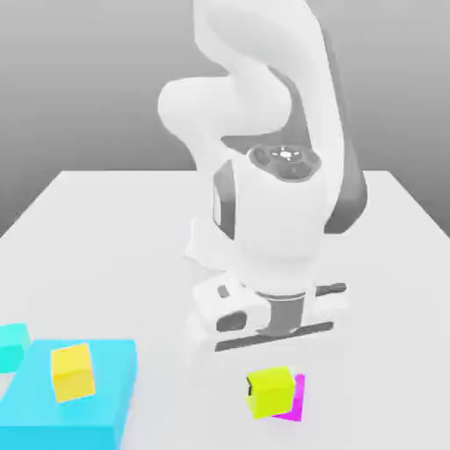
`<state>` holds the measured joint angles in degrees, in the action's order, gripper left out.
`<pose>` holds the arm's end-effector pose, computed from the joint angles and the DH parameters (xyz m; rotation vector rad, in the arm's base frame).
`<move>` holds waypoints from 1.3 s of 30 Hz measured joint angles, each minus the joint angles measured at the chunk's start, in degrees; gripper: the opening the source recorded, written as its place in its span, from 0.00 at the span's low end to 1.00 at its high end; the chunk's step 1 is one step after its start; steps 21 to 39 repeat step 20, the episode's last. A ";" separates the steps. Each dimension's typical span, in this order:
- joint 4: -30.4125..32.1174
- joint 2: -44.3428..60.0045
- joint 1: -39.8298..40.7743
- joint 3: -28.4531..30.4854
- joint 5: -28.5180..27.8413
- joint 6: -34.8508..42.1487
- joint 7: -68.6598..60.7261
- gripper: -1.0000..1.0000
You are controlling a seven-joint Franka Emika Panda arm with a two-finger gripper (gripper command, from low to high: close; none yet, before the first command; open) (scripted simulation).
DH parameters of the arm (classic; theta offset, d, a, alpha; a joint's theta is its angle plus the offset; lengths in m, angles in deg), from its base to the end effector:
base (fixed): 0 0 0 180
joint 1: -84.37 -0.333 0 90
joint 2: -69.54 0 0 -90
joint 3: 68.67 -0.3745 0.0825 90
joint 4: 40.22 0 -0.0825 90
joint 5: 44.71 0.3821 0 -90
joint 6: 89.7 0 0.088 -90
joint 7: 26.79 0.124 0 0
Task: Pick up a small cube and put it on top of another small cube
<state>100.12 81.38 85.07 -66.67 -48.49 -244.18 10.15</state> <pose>0.5013 -0.0221 0.2628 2.9630 -0.9687 0.0765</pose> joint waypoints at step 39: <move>0.65 3.86 26.97 15.00 14.98 -1.12 -24.46 1.00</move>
